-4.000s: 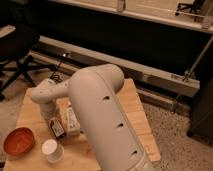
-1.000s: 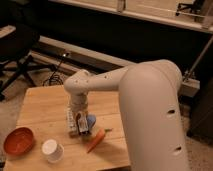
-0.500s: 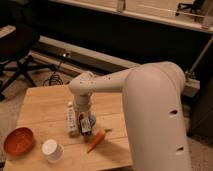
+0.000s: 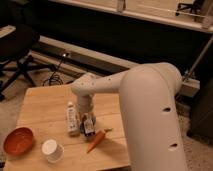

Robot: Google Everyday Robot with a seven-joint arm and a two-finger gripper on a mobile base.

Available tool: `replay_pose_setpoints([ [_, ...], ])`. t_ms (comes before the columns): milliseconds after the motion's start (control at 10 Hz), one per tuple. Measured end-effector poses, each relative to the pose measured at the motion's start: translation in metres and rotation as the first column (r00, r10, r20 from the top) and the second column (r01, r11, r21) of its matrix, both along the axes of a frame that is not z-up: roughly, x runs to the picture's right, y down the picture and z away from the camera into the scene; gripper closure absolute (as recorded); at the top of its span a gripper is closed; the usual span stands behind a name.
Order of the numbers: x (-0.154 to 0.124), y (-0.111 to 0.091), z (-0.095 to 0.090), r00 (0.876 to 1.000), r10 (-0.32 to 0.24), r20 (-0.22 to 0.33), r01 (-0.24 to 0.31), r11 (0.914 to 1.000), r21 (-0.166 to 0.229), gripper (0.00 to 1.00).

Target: Place the eraser on the white sponge

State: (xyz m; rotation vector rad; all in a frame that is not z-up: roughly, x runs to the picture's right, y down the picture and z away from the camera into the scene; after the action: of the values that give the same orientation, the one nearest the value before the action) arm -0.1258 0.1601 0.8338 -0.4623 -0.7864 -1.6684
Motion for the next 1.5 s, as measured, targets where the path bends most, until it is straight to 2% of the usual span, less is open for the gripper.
replay_pose_setpoints([
  [100,0.0029,-0.0016,0.0050,1.000,-0.001,-0.030,0.001,1.0000,0.007,0.63],
  [500,0.0026,-0.0030,0.0108,0.996,0.020,-0.083,-0.019,0.9998,0.010,0.25],
  [600,0.0026,-0.0020,0.0110,0.996,0.026,-0.086,-0.025,0.9997,0.005,0.20],
  [1500,-0.0013,-0.0004,0.0109,0.996,0.023,-0.080,-0.023,0.9997,0.004,0.20],
])
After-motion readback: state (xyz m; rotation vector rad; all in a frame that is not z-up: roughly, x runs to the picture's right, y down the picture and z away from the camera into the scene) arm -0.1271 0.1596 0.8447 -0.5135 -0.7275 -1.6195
